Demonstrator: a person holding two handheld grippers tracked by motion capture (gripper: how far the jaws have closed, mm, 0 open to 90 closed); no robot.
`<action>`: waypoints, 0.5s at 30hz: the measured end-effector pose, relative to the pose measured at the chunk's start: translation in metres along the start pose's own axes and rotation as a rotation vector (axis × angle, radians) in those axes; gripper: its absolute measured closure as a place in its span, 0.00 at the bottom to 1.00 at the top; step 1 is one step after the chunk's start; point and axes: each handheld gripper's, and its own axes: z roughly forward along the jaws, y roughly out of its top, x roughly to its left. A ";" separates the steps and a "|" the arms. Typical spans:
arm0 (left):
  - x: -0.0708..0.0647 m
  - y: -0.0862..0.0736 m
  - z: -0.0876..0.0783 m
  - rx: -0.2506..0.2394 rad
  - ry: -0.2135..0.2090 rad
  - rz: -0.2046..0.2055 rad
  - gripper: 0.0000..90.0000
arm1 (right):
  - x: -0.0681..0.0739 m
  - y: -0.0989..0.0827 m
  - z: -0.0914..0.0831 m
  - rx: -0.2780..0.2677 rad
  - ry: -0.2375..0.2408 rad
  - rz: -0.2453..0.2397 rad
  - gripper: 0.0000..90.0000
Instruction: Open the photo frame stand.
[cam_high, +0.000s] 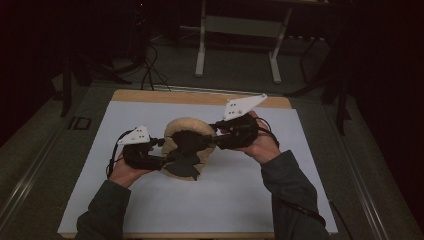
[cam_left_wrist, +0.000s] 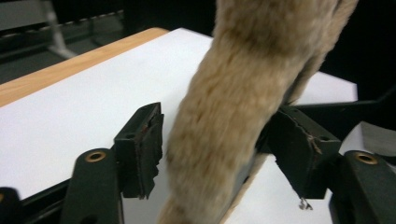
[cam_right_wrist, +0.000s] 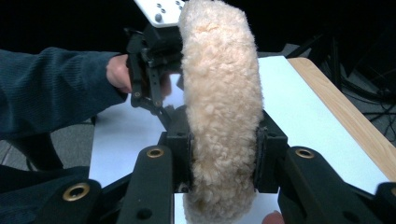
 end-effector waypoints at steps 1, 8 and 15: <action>0.000 0.001 0.003 0.011 -0.008 0.000 0.40 | 0.000 0.000 0.000 0.001 0.004 -0.002 0.73; -0.004 0.002 0.003 0.026 0.015 0.029 0.56 | -0.006 -0.003 0.000 0.001 -0.067 0.057 0.63; -0.009 0.003 0.004 0.026 0.004 0.067 0.68 | -0.016 -0.012 -0.002 -0.004 -0.108 0.133 0.49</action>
